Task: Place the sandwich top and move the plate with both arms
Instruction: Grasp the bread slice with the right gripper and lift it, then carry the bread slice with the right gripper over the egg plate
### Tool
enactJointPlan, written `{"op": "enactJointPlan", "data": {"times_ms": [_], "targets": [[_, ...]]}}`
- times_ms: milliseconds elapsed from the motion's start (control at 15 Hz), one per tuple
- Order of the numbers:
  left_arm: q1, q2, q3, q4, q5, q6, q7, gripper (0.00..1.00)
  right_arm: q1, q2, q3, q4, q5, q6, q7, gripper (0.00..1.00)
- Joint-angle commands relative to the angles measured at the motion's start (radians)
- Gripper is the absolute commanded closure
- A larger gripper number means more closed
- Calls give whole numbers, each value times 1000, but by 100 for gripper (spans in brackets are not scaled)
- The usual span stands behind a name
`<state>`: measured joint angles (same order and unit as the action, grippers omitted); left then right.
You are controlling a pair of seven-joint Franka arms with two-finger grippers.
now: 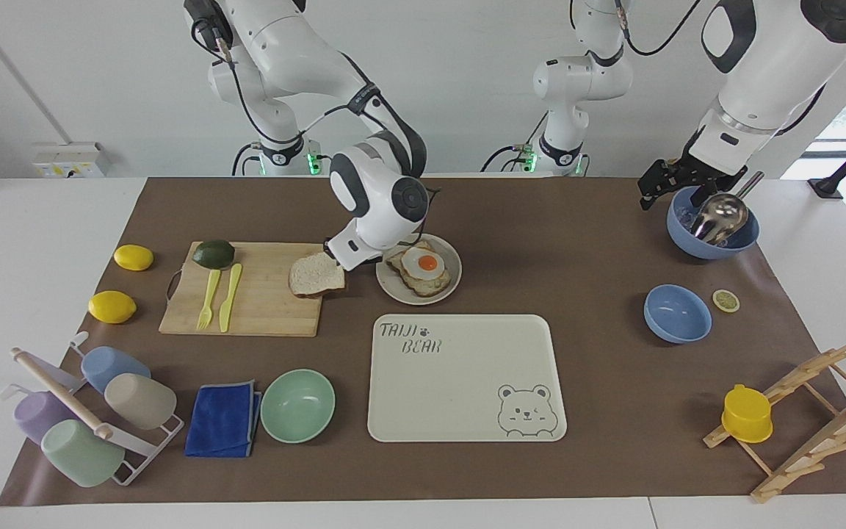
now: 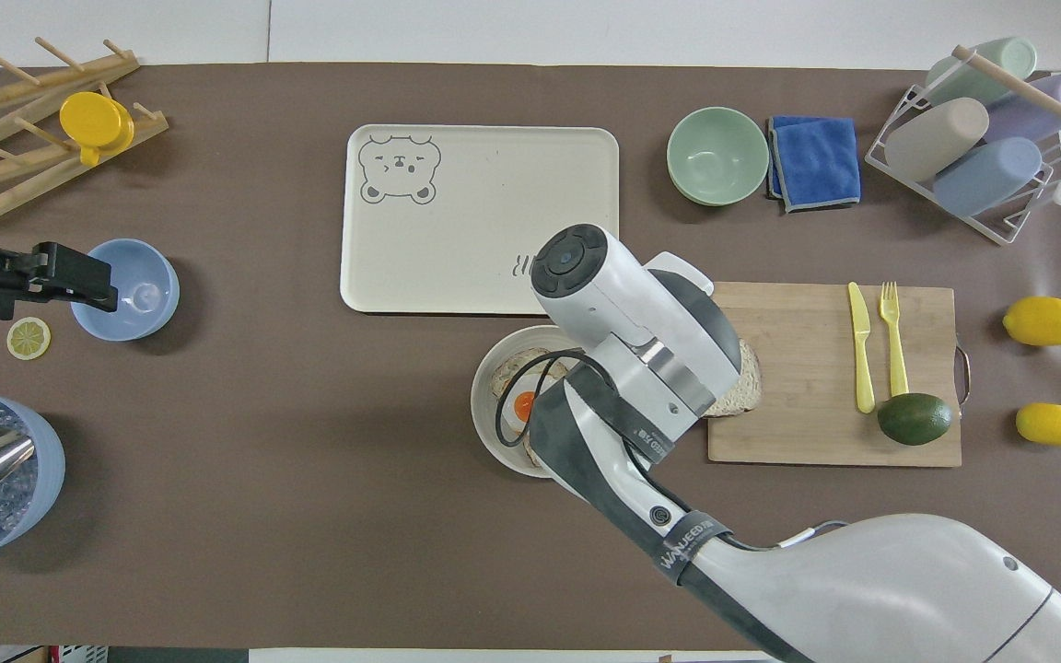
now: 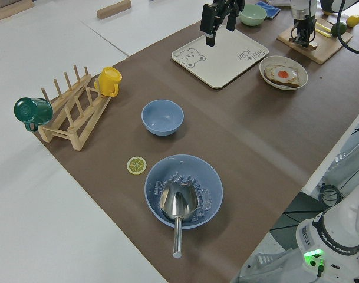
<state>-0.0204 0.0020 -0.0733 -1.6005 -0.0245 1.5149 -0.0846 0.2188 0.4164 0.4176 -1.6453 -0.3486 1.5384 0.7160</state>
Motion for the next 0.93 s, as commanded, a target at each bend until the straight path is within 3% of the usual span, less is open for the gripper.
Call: {"op": "enactJointPlan", "data": {"times_ms": [0, 133, 400, 800, 867], "targets": [[13, -5, -11, 4, 12, -15, 8, 0, -4, 56, 61, 137, 29, -52, -13, 100], [13, -5, -11, 4, 12, -15, 8, 0, 23, 58, 108, 144, 36, -9, 8, 100], [13, -5, -11, 4, 12, -15, 8, 0, 77, 59, 113, 116, 103, 138, 149, 100], [13, -5, -11, 4, 12, -15, 8, 0, 68, 25, 128, -27, 111, 302, 174, 100], [13, -5, -11, 4, 12, -15, 8, 0, 68, 21, 128, -36, 109, 324, 177, 93]]}}
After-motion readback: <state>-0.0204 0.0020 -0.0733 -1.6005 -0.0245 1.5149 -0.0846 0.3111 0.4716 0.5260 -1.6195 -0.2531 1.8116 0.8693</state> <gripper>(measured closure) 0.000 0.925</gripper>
